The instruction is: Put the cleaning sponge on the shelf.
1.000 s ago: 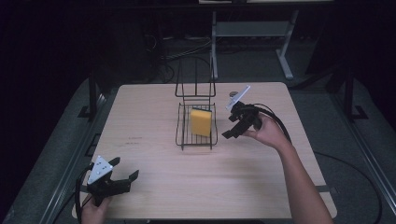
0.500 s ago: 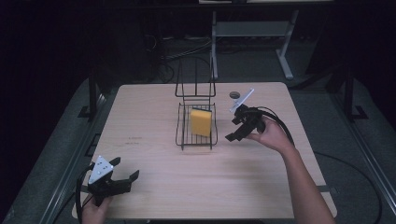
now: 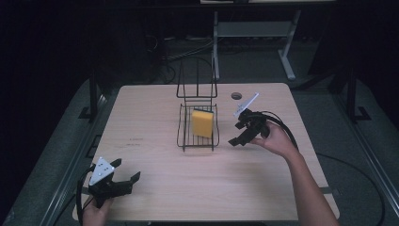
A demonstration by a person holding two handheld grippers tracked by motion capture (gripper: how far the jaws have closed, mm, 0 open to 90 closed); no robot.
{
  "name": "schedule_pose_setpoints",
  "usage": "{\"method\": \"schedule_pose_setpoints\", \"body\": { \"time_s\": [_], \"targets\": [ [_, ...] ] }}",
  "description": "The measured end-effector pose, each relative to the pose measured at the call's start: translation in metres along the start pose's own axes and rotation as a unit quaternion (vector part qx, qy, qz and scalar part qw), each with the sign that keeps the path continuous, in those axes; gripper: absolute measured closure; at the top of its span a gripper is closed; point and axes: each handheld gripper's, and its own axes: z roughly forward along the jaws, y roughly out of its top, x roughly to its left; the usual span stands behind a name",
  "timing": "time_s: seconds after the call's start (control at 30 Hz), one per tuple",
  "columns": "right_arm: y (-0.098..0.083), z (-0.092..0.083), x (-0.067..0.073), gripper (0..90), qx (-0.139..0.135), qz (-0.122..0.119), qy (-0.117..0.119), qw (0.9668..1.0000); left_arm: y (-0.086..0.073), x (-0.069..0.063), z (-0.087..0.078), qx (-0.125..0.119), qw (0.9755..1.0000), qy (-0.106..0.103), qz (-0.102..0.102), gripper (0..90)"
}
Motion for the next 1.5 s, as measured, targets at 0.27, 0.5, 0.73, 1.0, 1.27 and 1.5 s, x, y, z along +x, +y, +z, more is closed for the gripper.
{"method": "schedule_pose_setpoints", "body": {
  "time_s": [0.27, 0.5, 0.73, 1.0, 1.27, 1.5],
  "targets": [
    [-0.006, -0.004, 0.003, 17.4, 0.001, 0.000, -0.003, 1.0000, 0.000, 0.000, 0.000, 0.000, 1.0000, -0.001, 0.000, 13.8],
    [-0.016, -0.004, 0.005, 17.0, 0.009, 0.013, -0.003, 0.9999, 0.000, -0.001, 0.001, -0.001, 1.0000, -0.001, -0.001, 13.8],
    [-0.024, -0.004, 0.008, 17.0, 0.005, 0.016, -0.003, 0.9998, 0.000, 0.000, 0.000, 0.000, 1.0000, 0.000, 0.000, 13.8],
    [-0.031, -0.007, 0.011, 16.8, 0.005, 0.019, -0.005, 0.9998, 0.000, 0.000, 0.000, -0.001, 1.0000, 0.000, -0.001, 13.8],
    [-0.042, -0.005, 0.013, 16.8, 0.014, 0.024, -0.004, 0.9996, 0.000, 0.000, 0.001, 0.000, 1.0000, 0.000, 0.000, 13.8],
    [-0.047, -0.007, 0.016, 16.8, 0.007, 0.025, -0.004, 0.9996, 0.000, 0.000, 0.001, 0.000, 1.0000, 0.000, 0.000, 13.8]
  ]
}}
